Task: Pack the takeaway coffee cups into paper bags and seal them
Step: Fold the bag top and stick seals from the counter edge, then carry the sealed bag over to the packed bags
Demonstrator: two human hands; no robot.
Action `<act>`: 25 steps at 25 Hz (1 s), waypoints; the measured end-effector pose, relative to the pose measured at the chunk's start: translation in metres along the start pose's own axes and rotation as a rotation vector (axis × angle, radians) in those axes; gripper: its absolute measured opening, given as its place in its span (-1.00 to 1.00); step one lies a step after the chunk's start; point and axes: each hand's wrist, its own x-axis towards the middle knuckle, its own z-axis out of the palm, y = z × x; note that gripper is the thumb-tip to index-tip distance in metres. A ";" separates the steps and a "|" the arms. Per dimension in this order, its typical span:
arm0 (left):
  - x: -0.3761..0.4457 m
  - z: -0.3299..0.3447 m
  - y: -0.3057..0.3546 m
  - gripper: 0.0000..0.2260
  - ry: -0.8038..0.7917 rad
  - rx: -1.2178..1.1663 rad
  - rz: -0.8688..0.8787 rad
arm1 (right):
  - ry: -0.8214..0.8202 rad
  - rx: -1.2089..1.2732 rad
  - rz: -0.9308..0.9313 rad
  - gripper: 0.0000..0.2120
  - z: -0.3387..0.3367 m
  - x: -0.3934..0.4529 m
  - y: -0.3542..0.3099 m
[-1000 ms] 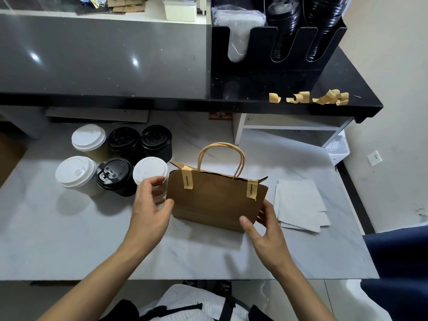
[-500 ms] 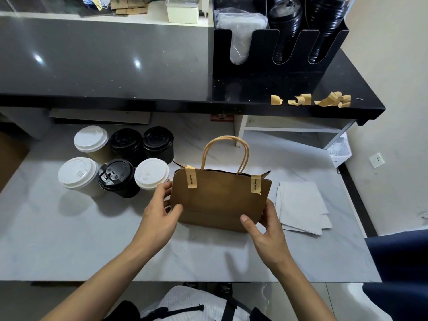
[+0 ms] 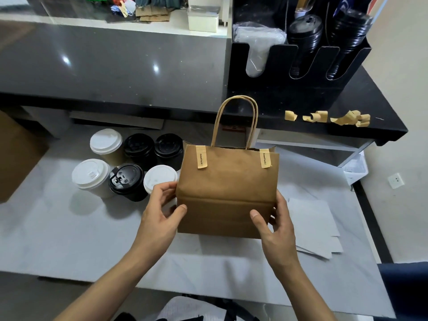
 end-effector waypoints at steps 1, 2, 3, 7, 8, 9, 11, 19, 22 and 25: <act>-0.003 -0.001 0.002 -0.59 0.002 -0.021 0.001 | -0.008 0.002 -0.014 -0.34 0.001 0.002 -0.003; -0.005 -0.001 0.005 -0.57 0.004 -0.036 0.005 | -0.016 0.007 -0.025 -0.31 0.002 0.004 -0.007; -0.008 -0.001 0.007 -0.55 0.014 -0.045 0.009 | -0.028 0.016 -0.032 -0.29 0.002 0.006 -0.011; -0.022 0.000 0.016 -0.46 0.093 -0.041 0.012 | -0.113 0.010 -0.079 -0.26 0.001 0.011 -0.022; -0.026 0.001 0.018 -0.44 0.111 -0.039 0.009 | -0.131 0.004 -0.087 -0.26 0.001 0.012 -0.024; -0.031 0.000 0.019 -0.42 0.140 -0.038 0.006 | -0.157 0.002 -0.095 -0.26 0.001 0.015 -0.026; -0.042 0.001 0.022 -0.40 0.185 -0.040 0.003 | -0.201 -0.003 -0.115 -0.26 0.001 0.019 -0.031; -0.086 0.001 0.038 -0.39 0.352 -0.048 0.055 | -0.325 0.059 -0.238 -0.25 0.005 0.023 -0.053; -0.099 -0.009 0.035 -0.37 0.399 -0.051 0.053 | -0.394 0.062 -0.251 -0.26 0.015 0.017 -0.058; -0.115 -0.024 0.027 -0.38 0.447 -0.089 0.046 | -0.450 0.052 -0.273 -0.28 0.031 0.008 -0.063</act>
